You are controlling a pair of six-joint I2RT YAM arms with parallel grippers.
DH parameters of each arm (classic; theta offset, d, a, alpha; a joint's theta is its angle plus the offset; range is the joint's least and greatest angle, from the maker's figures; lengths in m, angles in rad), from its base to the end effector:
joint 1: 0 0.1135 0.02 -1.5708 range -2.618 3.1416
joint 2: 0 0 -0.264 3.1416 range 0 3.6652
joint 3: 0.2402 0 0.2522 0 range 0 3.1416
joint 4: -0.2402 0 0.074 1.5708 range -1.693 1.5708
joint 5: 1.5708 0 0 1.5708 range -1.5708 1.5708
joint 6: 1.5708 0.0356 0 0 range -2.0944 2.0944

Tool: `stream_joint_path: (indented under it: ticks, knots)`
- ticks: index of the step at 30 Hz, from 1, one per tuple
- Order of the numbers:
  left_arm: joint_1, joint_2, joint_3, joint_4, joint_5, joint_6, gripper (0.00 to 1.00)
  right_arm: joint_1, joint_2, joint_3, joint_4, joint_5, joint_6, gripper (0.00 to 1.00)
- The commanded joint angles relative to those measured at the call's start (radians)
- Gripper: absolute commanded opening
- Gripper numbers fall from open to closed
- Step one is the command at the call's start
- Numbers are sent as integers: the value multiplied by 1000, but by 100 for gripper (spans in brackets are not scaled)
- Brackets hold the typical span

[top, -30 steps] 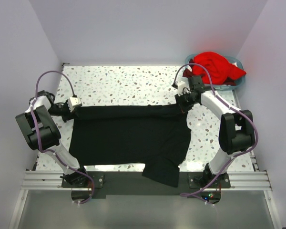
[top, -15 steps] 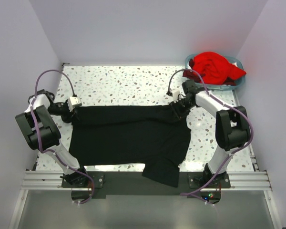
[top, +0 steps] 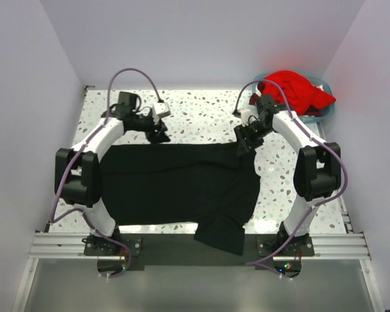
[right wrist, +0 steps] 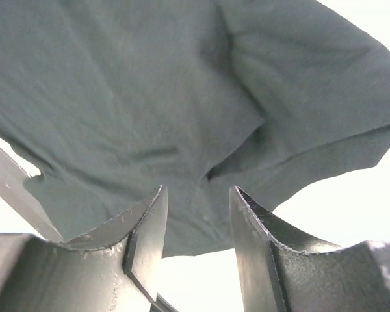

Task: Fold and stack the t-shirts
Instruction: Fold the tshirt

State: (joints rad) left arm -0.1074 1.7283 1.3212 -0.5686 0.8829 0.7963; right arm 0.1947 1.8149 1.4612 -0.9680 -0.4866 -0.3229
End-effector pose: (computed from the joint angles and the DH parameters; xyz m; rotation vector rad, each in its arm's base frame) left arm 0.3592 -0.0664 0.2523 1.2472 1.8397 -0.7506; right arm 0.3504 0.0861 0.2389 -0.7976 2.6741 0.6685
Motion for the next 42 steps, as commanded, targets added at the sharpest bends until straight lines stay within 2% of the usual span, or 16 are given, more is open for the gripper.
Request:
stream_joint_path:
  ticks: [1, 6, 9, 15, 25, 35, 36, 39, 40, 42]
  knots:
    - [-83, 101, 25, 286, -34, -448, 58, -1, 69, 48, 40, -35, 119, 47]
    - [-179, 255, 121, 346, -81, -679, 59, -9, 119, 54, 86, -3, 175, 51]
    - [-212, 319, 164, 361, -108, -745, 59, -23, 158, 62, 92, -10, 209, 52]
    - [-253, 415, 228, 332, -105, -784, 57, -58, 218, 83, 101, -64, 266, 52]
    - [-298, 427, 185, 366, -52, -835, 56, -64, 247, 106, 98, -147, 281, 51]
    - [-325, 455, 194, 351, -107, -829, 52, -64, 271, 113, 109, -168, 295, 52]
    - [-327, 462, 202, 346, -111, -824, 51, -64, 277, 116, 110, -168, 298, 51]
    - [-327, 461, 205, 345, -99, -819, 44, -64, 288, 125, 115, -175, 298, 38]
    - [-327, 456, 205, 351, -88, -818, 36, -63, 288, 128, 117, -179, 298, 26]
    - [-327, 430, 185, 364, -67, -816, 30, -64, 271, 126, 121, -190, 288, 15]
